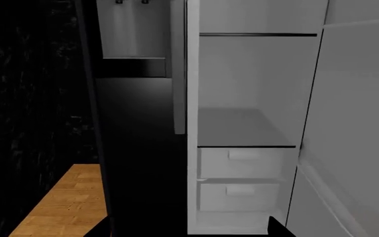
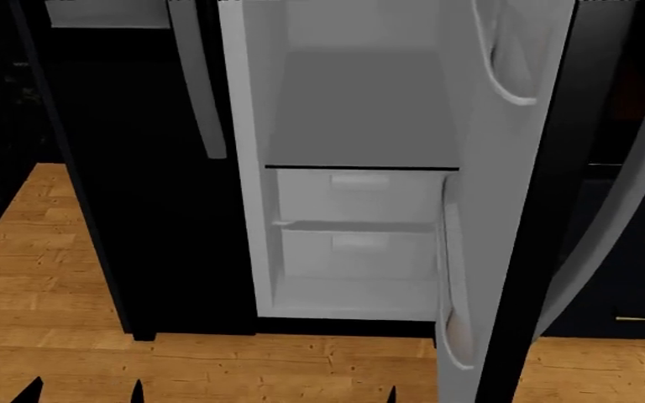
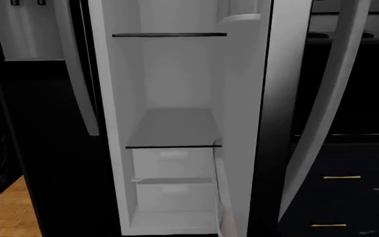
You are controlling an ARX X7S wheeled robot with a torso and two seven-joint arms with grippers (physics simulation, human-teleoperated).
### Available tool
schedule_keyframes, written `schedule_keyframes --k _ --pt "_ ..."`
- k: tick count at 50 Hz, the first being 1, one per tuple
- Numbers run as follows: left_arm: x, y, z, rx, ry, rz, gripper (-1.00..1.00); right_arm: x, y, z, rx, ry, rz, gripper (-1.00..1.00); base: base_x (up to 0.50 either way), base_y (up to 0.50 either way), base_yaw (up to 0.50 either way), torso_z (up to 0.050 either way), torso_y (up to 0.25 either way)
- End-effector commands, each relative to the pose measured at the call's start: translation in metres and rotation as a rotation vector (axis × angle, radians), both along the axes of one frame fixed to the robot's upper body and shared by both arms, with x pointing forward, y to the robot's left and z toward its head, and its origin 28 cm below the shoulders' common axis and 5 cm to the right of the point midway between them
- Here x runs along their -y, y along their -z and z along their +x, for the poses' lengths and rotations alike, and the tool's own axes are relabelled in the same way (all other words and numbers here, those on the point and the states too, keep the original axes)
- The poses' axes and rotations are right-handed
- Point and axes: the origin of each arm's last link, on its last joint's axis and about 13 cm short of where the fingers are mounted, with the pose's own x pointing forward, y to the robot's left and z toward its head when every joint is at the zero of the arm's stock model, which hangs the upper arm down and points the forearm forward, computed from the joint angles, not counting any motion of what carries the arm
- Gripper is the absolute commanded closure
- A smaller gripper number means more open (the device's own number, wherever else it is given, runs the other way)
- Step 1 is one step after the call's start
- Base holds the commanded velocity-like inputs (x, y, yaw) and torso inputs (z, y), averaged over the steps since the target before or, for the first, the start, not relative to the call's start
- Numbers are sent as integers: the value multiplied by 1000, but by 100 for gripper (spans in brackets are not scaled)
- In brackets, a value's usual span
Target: Close the fridge door
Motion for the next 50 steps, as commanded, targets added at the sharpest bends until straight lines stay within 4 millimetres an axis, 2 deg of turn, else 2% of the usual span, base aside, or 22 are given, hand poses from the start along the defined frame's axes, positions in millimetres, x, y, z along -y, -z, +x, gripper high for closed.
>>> schedule_keyframes --k 1,48,50 --pt "0 0 0 1 2 -4 -100 1 -2 -1 2 0 8 -100 -176 -500 0 0 0" --pt "2 1 -1 10 0 20 -100 5 -7 -2 4 36 10 -100 -26 -500 0 0 0" --pt "1 0 -2 22 -6 22 -100 5 -2 -2 -6 38 0 -100 0 -500 0 0 0"
